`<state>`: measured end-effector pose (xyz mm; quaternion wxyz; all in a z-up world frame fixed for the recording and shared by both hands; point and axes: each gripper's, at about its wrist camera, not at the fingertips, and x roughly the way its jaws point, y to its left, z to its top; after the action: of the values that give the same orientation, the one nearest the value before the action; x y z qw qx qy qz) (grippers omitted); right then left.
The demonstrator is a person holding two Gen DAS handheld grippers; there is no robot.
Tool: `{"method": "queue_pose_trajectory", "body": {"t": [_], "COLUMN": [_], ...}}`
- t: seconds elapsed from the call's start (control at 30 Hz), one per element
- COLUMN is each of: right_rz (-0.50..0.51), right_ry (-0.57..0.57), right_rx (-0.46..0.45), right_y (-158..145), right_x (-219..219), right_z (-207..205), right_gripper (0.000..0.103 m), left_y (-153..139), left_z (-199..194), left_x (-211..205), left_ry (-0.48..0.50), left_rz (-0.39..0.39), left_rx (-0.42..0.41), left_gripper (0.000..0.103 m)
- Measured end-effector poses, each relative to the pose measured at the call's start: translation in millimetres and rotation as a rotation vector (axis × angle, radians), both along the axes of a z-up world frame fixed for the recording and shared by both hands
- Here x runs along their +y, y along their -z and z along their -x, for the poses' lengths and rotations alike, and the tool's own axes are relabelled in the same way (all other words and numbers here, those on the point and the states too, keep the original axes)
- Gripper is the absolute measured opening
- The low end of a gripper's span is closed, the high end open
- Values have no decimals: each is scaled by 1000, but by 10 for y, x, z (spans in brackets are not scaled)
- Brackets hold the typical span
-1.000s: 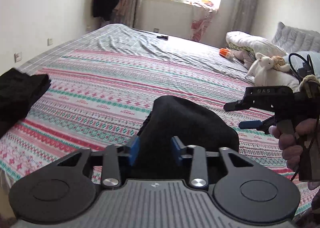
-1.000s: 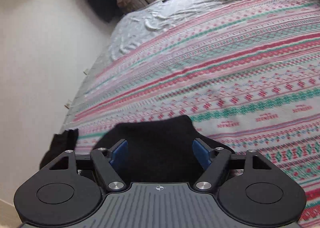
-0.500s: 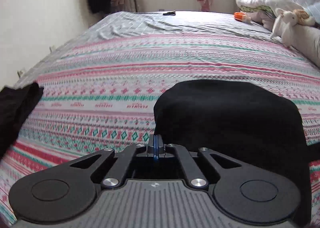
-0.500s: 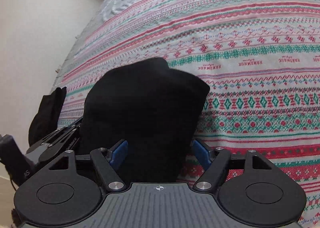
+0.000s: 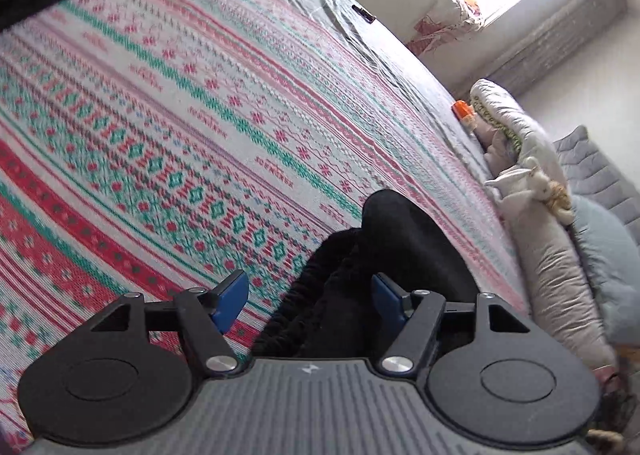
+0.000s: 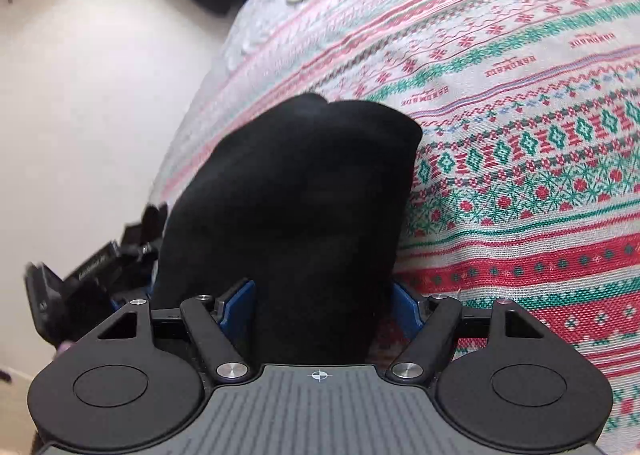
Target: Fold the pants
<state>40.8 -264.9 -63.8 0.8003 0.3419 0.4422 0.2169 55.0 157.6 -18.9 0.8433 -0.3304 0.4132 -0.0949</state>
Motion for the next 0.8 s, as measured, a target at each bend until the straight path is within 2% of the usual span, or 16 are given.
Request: {"method": "queue_pose_trajectory", "body": {"t": [0.07,0.13,0.17,0.23,0.3,0.43,0.5,0.57,0.63,0.73,0.8], "right_rz": [-44,-31,-16,-6,-27,-6,15,46,87,174,161], "right_ry": [74,103,110,106,108,164,194,200,214,240,262], "right_rx": [-28,-48,-50,-58,-80,-189,-212,-210,-201,-128,-107], "right_y": [90,122,100,-5,-134,-452,-538,-539,-461,-279,-197], "right_x": [-34,-1,20,43,-6,-196,-313,-470,-587,-687,-738], "right_z": [47,61,65,55,20,-145,-275,-435,-543,-669,-644], "right_gripper": [60,41,38,24,19,19,19,19,22,30,35], "left_y": [78,145,144,122,91,5,-33,-87,-76,-138,-267], "left_z": [15,42,61,75,81,17,-73,-158,-300,-430,-420], "left_x": [14,6,-16,-83,-169,-517,-735,-987,-1194,-1348,-1380], "left_ry": [16,31,26,41,21,49,61,41,1,-33,-40], "left_rz": [101,198,205,216,229,208,182,105,47,-5,-73], "left_rx": [1,-14,-30,-61,-70,-106,-136,-168,-166,-150,-183], "left_gripper": [93,84,83,69,67,63,62,62,62,62,62]}}
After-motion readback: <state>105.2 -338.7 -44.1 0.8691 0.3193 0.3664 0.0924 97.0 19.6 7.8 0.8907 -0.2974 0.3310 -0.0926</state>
